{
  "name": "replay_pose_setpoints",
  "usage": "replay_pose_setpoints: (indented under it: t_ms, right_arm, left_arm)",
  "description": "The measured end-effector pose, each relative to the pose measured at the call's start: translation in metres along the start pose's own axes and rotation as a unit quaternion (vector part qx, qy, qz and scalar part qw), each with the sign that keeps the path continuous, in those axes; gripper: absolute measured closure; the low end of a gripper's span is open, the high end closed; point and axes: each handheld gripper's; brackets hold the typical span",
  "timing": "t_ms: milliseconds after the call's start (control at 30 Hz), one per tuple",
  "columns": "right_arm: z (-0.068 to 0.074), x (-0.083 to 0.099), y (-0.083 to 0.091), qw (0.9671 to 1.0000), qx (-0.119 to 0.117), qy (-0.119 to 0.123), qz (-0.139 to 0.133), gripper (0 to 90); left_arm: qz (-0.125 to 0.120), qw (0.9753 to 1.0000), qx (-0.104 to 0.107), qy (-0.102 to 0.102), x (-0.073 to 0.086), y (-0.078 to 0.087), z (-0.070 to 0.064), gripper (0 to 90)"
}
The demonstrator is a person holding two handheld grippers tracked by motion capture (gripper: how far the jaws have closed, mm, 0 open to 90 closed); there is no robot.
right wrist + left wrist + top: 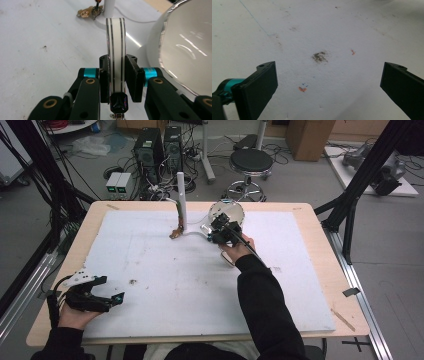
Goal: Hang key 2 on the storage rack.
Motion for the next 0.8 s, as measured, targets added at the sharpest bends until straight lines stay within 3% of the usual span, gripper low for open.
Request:
replay_pose_setpoints:
  t_ms: [367,500,600,800]
  right_arm:
    - [-0.015,-0.003,0.036,0.9976,-0.043,-0.034,-0.043,75.1]
    - [-0.011,-0.010,0.043,0.9980,-0.033,-0.024,-0.048,75.1]
    - [-0.009,-0.018,0.048,0.9971,-0.039,-0.026,-0.059,75.2]
    - [-0.005,-0.034,0.055,0.9956,-0.051,-0.020,-0.076,75.2]
  left_arm:
    - [-0.006,1.0000,-0.001,0.001,0.000,0.002,-0.002,1.7]
    - [-0.007,1.0000,-0.002,-0.001,-0.001,0.002,-0.003,1.7]
    - [-0.021,0.9998,-0.004,-0.001,-0.001,0.004,-0.003,1.7]
    - [-0.021,0.9998,-0.001,-0.001,0.000,0.004,-0.002,1.7]
Point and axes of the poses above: each handheld gripper's, and its own axes: y roughly backward along the jaws, x roughly out of its underside, z roughly to its left, and after that the axes turned 14 degrees about -y, right-handed
